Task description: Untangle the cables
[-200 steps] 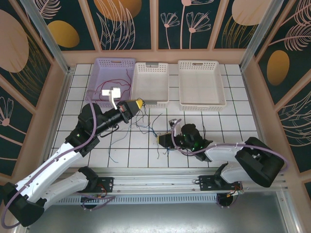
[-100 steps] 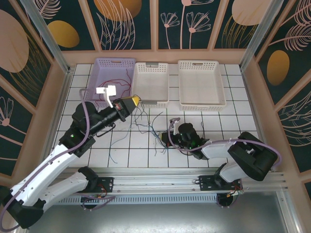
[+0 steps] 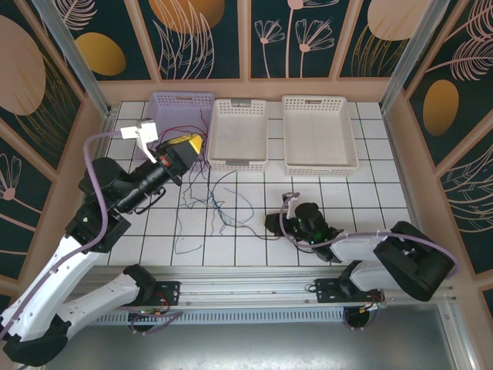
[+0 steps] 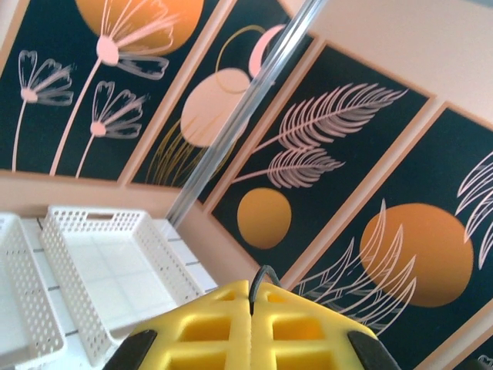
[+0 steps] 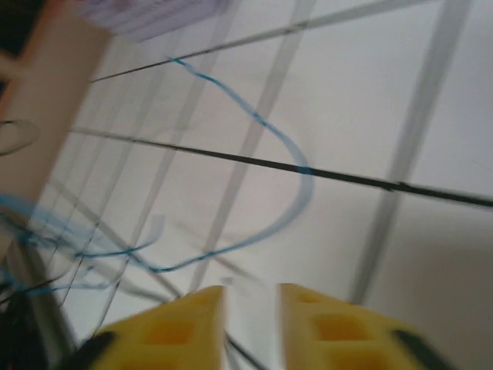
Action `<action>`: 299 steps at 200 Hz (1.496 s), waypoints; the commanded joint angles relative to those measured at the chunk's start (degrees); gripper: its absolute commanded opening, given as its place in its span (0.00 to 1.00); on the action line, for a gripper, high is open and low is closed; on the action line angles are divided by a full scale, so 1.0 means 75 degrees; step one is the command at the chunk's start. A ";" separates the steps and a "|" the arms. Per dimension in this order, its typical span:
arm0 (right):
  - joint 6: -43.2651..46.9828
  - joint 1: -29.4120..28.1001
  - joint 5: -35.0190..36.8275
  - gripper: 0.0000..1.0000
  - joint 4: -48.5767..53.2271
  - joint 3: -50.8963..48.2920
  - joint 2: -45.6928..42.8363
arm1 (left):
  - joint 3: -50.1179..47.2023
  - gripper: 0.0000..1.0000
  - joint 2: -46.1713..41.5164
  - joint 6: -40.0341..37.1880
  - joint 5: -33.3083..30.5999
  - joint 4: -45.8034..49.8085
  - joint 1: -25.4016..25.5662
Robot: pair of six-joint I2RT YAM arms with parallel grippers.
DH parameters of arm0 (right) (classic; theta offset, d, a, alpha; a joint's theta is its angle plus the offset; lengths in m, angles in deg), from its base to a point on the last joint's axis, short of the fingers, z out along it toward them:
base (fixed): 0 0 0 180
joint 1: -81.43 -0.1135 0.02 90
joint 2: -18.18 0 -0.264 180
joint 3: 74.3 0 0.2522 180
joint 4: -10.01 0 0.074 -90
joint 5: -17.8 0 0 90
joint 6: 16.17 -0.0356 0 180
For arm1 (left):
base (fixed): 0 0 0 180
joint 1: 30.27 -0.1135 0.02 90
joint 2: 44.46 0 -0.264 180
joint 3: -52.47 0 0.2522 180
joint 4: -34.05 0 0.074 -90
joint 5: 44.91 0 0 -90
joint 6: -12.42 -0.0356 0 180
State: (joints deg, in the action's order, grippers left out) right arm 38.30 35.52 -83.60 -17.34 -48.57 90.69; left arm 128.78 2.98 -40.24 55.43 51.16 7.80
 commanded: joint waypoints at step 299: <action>0.1379 -0.1101 0.1557 0.00 -0.2040 0.2210 0.2460 | 0.0279 0.00 0.0307 0.0560 0.0460 -0.0634 0.0022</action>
State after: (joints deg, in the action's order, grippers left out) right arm 49.49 26.88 -74.95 -31.39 -28.48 112.20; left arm 126.79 8.23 -31.76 62.78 43.12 7.80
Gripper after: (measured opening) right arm 0.056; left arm 0.040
